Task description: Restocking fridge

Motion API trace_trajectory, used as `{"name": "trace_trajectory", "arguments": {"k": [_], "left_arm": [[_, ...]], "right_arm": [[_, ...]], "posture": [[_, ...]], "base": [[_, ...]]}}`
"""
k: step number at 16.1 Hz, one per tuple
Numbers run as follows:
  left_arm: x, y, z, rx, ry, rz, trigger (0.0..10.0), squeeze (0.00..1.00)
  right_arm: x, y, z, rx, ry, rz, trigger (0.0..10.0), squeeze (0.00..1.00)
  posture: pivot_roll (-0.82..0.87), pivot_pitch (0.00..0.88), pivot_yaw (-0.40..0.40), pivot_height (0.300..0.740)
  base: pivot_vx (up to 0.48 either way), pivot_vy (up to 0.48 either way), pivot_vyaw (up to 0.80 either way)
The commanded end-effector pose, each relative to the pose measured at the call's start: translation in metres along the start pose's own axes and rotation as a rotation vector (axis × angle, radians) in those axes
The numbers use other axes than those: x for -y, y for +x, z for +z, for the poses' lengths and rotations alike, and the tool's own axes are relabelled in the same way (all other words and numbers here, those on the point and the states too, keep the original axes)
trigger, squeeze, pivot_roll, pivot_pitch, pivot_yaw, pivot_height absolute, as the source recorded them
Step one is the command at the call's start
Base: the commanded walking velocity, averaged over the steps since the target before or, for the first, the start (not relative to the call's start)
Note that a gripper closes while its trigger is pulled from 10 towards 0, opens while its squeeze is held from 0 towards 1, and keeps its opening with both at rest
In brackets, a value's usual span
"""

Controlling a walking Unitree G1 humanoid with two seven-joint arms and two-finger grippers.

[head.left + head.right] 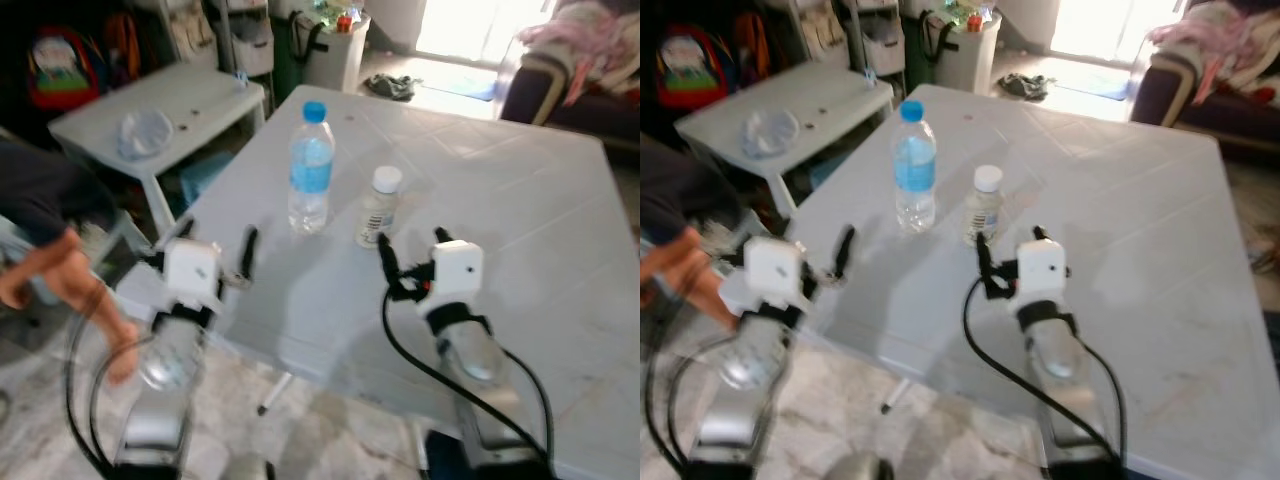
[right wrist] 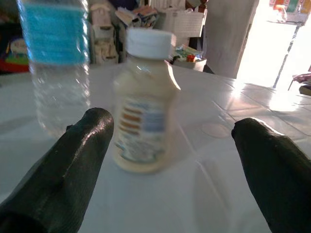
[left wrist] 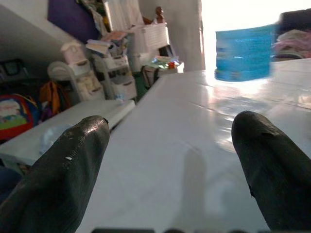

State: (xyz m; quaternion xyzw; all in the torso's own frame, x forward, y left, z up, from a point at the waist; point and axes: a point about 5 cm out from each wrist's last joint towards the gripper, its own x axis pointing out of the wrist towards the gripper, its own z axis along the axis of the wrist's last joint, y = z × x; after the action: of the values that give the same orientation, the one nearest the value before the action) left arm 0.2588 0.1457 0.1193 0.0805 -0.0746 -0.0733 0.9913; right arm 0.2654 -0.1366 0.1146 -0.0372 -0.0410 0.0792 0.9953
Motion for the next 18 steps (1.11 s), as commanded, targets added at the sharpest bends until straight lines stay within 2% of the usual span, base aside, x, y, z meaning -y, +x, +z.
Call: {"name": "trace_trajectory", "arguments": {"k": [1,3,10,18], "left_arm": [[-0.006,-0.002,0.002,-0.008,0.011,0.015,10.0,0.0],[-0.007,-0.005,0.001,-0.017,0.016,0.012,10.0,0.0],[-0.006,-0.009,0.003,-0.034,0.028,-0.012,10.0,0.0],[-0.013,-0.014,0.009,-0.046,0.052,-0.007,10.0,0.0]], "right_arm": [[0.001,0.007,0.008,0.037,-0.016,0.012,10.0,0.0],[0.005,0.023,0.017,0.061,-0.033,0.04,10.0,0.0],[0.016,0.057,0.032,0.085,-0.045,0.093,10.0,0.0],[0.021,0.086,0.051,0.14,-0.054,0.13,10.0,0.0]], "posture": [[0.03,0.039,-0.005,0.74],[0.04,0.05,-0.002,0.74],[0.07,0.072,0.013,0.74],[0.11,0.099,0.02,0.74]], "base": [[0.0,0.0,0.0],[0.0,0.0,0.0],[0.0,0.0,0.0],[0.0,0.0,0.0]]}}
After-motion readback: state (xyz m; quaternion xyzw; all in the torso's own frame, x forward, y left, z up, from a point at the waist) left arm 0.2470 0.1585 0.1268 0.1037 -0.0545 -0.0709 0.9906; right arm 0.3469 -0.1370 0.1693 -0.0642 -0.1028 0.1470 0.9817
